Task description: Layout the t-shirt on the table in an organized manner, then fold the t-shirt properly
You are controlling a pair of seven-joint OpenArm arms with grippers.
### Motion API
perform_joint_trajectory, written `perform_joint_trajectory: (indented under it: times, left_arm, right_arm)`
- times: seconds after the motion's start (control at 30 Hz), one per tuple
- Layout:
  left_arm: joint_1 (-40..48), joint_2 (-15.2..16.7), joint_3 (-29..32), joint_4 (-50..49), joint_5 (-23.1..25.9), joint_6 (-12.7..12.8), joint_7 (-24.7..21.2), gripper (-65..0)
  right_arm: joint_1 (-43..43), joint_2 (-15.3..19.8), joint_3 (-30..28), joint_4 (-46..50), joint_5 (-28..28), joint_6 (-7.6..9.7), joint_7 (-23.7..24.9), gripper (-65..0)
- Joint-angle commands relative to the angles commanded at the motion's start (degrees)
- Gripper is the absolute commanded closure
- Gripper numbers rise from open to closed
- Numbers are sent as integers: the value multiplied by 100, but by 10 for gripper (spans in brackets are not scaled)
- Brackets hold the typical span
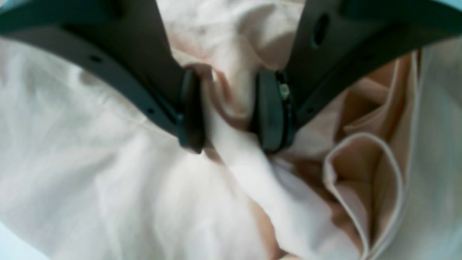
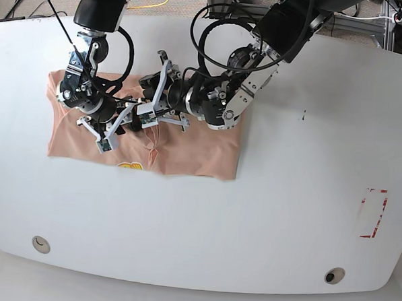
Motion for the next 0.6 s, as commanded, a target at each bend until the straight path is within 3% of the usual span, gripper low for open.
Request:
perform_joint_trajectory:
  times: [0.17, 0.37, 0.6]
  left_arm:
    - [-9, -440, -316, 264, 0, 0, -18, -138]
    - [-18, -976, -1240, 255, 18, 0, -237, -138]
    - [-79, -1310, -1705, -79, 26, 0, -396, -138]
  right_arm:
    - [0, 0, 0, 0, 0, 0, 0, -224]
    - [0, 9, 0, 0, 0, 0, 0, -224]
    - [0, 9, 0, 0, 0, 0, 0, -224]
